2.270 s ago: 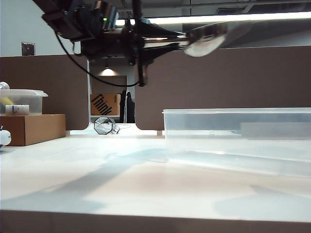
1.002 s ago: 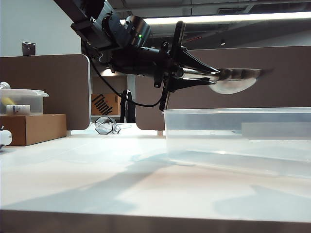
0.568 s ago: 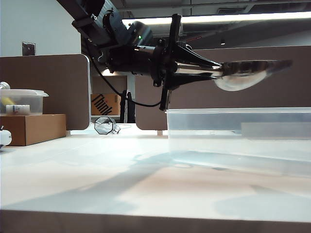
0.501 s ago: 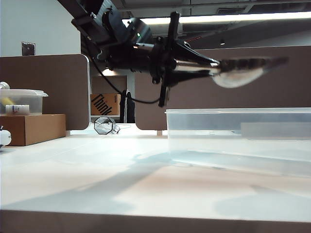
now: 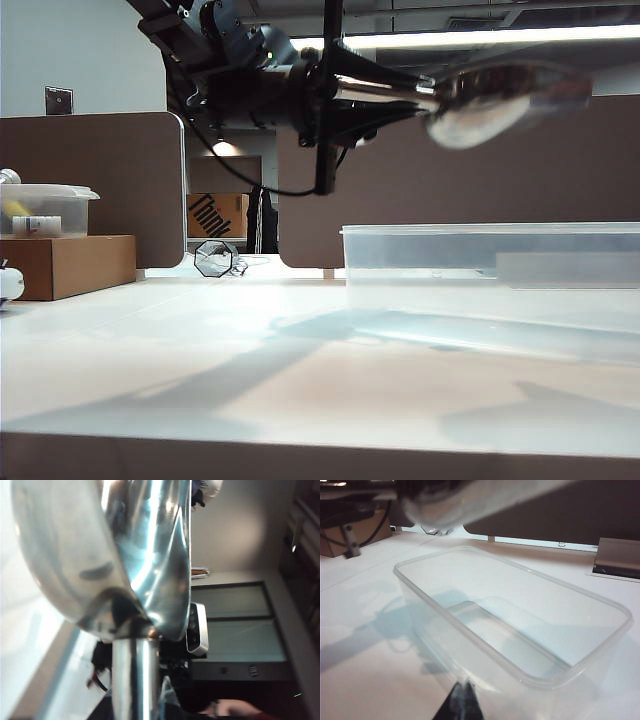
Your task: Pick up the metal ice scoop from the table and place it inside the transparent plastic box.
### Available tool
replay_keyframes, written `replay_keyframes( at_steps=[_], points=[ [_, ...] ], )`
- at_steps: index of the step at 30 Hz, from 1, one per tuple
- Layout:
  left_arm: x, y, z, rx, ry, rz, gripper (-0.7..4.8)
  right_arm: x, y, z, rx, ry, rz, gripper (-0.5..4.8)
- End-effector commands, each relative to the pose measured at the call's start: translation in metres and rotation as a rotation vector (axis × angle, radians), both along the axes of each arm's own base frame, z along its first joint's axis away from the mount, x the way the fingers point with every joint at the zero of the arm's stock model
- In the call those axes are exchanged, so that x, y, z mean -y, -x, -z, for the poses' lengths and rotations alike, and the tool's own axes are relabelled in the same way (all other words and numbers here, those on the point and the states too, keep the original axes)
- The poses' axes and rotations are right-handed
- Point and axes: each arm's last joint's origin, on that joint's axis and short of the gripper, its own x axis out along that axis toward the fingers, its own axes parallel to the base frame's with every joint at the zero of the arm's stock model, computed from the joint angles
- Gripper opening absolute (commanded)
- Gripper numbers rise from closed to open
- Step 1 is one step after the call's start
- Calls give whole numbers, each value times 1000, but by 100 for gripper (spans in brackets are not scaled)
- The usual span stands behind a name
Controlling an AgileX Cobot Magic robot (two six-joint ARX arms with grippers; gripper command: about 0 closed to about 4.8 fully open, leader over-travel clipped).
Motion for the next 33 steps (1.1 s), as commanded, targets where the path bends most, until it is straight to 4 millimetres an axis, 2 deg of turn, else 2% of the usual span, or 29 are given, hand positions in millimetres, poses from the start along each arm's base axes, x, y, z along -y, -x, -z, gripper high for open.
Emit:
replay_keyframes(
  at_steps=[1, 7, 15, 19, 28, 33],
  points=[
    [-5, 10, 2, -120, -51, 19, -6, 0, 0, -2, 17, -3, -1, -1],
    [-19, 21, 11, -258, -244, -56, -6, 0, 0, -2, 17, -3, -2, -1],
    [-23, 30, 14, -403, -428, -119, -6, 0, 0, -2, 17, -3, -2, -1],
    [-23, 30, 8, -465, -430, -118, -6, 0, 0, -2, 17, -3, -2, -1],
    [-16, 15, -23, -438, -366, -167, -6, 0, 0, -2, 17, -3, -2, -1],
    [-12, 13, -28, -512, -357, -165, -5, 0, 0, -2, 17, -3, -2, -1]
  ],
)
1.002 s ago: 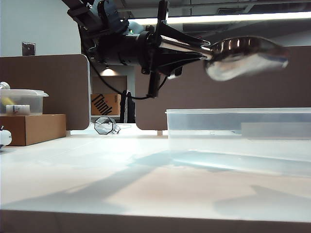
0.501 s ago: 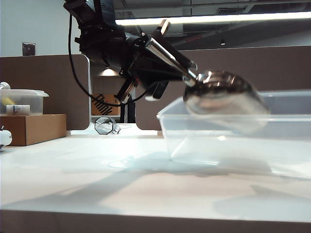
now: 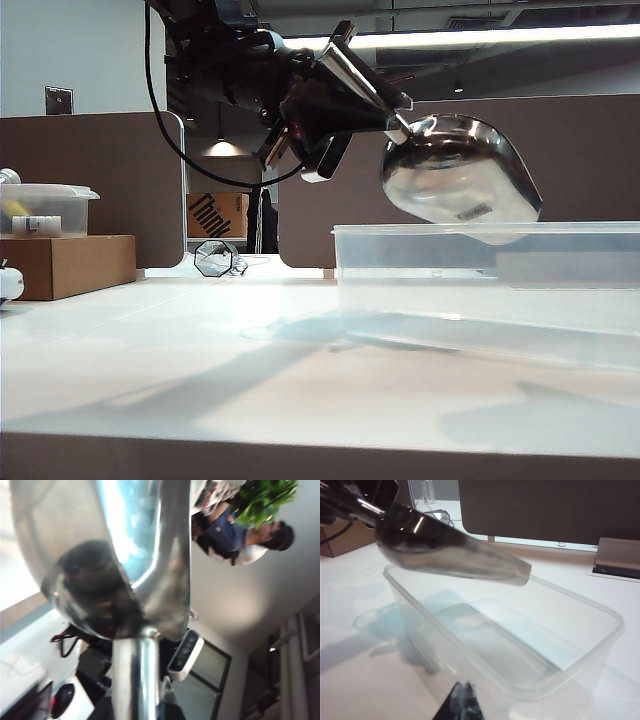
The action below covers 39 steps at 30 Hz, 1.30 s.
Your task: Pick up the metal ice scoop from the table and place it inside the transparent plastic box.
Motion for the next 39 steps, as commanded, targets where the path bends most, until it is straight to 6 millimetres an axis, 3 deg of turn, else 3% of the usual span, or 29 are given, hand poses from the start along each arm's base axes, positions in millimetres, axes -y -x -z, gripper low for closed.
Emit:
replay_keyframes(
  at_steps=[1, 9, 25, 30, 36, 39],
  points=[
    [7, 2, -7, -61, 32, 11, -5, 0, 0, -2, 17, -3, -1, -1],
    [26, 15, -6, -206, 62, 95, -5, 0, 0, -2, 17, -3, -2, -1],
    [31, 15, -3, -244, 27, 76, -5, 0, 0, -2, 18, -3, -2, -1],
    [33, 10, -6, -262, 34, 61, 102, 0, 0, -2, 18, -3, -1, -1],
    [36, 5, -8, -251, 49, 51, 104, 0, 0, -2, 18, -3, -1, -1],
    [37, 4, -5, -251, 49, 50, 134, 0, 0, -2, 17, -3, -1, -1]
  ],
)
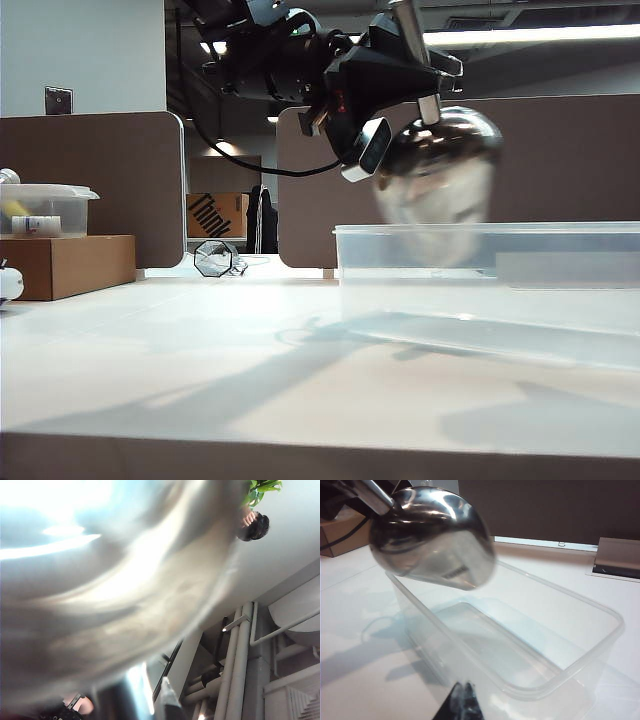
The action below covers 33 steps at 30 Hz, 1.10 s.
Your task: Pick up the metal ice scoop from the table and place it inside the transparent plastic box.
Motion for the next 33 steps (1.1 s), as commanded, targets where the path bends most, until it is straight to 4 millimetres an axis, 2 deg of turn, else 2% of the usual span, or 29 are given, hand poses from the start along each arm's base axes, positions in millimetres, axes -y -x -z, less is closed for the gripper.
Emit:
replay_keyframes(
  at_steps=[1, 9, 16, 21, 24, 27, 33],
  points=[
    [2, -2, -1, 13, 22, 9, 134, 0, 0, -2, 17, -3, -1, -1],
    [5, -5, 8, -4, 19, 17, 134, 0, 0, -2, 18, -3, -1, -1],
    [5, -5, 6, -8, 57, 43, 134, 0, 0, -2, 18, -3, -1, -1],
    [7, -9, 1, 64, 123, 63, 133, 0, 0, -2, 18, -3, -1, -1],
    [9, -12, -5, 139, 182, 79, 106, 0, 0, -2, 18, -3, -1, -1],
    [11, -16, -17, 240, 238, 82, -3, 0, 0, -2, 18, -3, -1, -1],
    [15, -21, -58, 545, 398, 72, -6, 0, 0, -2, 18, -3, -1, -1]
  ],
)
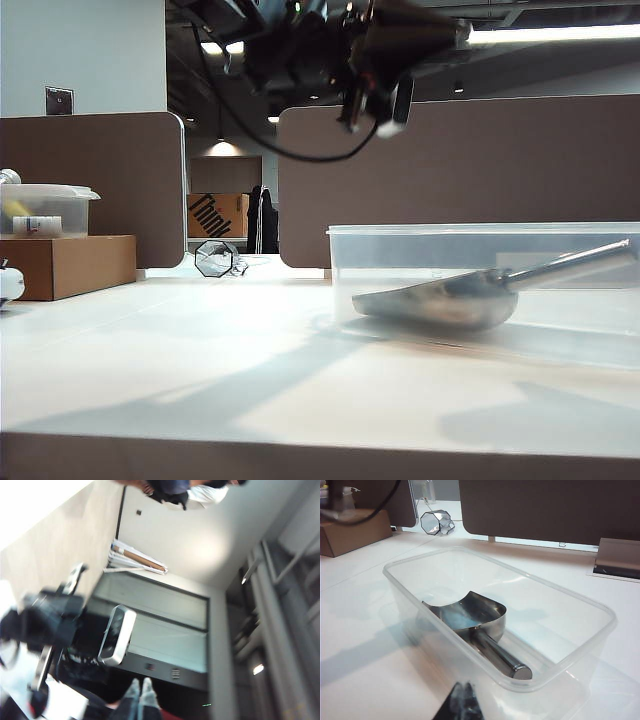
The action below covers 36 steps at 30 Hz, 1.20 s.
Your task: Pick up the metal ice scoop from the table and place it inside the transparent plastic box.
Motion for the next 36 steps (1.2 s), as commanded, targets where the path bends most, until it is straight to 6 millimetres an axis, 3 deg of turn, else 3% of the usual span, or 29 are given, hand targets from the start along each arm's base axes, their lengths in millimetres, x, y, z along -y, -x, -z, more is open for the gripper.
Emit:
replay_keyframes(
  at_steps=[1, 5, 8, 12, 15, 20, 25, 29, 36],
  points=[
    [0, 1, -40, 222, 125, -42, -6, 0, 0, -2, 17, -3, -1, -1],
    [-11, 6, -89, 489, 253, -154, -5, 0, 0, -2, 18, -3, -1, -1],
    [-23, 24, -133, 724, 341, -266, -6, 0, 0, -2, 17, -3, -1, -1],
    [-52, 65, -190, 1057, 390, -470, -6, 0, 0, -2, 18, -3, -1, -1],
    [-76, 102, -219, 1307, 305, -606, -6, 0, 0, -2, 17, -3, -1, -1],
    [-99, 172, -237, 1683, -115, -720, -6, 0, 0, -2, 17, -3, 0, -1],
    [-98, 228, -239, 1883, -450, -687, -6, 0, 0, -2, 18, -3, 1, -1],
    [-93, 260, -240, 1971, -598, -678, -6, 2, -1, -2, 17, -3, 16, -1],
    [-105, 288, -247, 2024, -643, -693, -6, 14, -3, -2, 17, -2, 142, -1]
  ],
)
